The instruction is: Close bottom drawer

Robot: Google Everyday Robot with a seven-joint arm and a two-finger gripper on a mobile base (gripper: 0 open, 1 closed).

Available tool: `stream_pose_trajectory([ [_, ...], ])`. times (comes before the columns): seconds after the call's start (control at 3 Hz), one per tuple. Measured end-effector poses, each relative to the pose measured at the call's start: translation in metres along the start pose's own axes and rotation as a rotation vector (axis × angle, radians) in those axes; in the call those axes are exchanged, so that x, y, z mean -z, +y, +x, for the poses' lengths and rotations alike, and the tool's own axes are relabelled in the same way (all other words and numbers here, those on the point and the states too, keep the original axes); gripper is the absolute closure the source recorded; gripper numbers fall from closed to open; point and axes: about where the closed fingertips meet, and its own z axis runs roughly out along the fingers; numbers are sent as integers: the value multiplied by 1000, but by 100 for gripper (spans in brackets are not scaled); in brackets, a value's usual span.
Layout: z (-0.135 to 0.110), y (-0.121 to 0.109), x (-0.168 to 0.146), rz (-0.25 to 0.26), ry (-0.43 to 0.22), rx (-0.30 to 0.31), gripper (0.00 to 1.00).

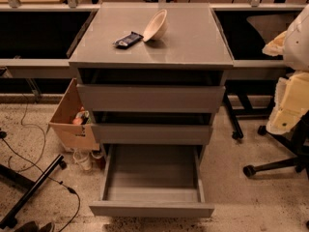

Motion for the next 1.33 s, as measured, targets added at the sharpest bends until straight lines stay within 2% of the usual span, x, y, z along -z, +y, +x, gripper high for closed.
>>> stream_pose_trajectory([
  [0.33, -1, 0, 2, 8, -12, 3, 0],
  [0.67, -6, 4, -21, -4, 0, -4, 0],
  [1.0, -16, 15, -102, -84, -29, -22, 0],
  [1.33, -21, 26, -187, -161, -98, -50, 0],
])
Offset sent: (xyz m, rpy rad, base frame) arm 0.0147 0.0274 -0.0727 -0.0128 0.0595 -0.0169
